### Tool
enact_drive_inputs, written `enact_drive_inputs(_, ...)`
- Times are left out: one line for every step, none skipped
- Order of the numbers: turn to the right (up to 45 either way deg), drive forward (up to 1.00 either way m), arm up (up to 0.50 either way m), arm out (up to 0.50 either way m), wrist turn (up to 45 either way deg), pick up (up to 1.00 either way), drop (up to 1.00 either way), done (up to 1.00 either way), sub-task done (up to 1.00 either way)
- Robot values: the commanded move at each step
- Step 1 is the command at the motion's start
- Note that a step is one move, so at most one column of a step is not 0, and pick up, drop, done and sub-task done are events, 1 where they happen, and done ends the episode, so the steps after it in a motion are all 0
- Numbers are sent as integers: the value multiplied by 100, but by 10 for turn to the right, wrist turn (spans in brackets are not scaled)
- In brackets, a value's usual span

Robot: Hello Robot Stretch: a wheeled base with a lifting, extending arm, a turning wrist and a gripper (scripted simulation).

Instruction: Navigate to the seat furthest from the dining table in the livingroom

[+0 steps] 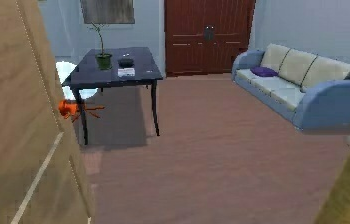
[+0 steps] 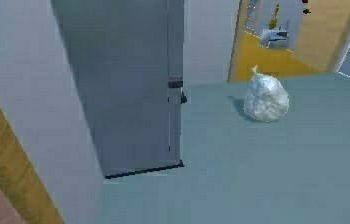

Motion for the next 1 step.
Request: enact_drive_inputs(0,100,0,0,0,0,0,0,0)
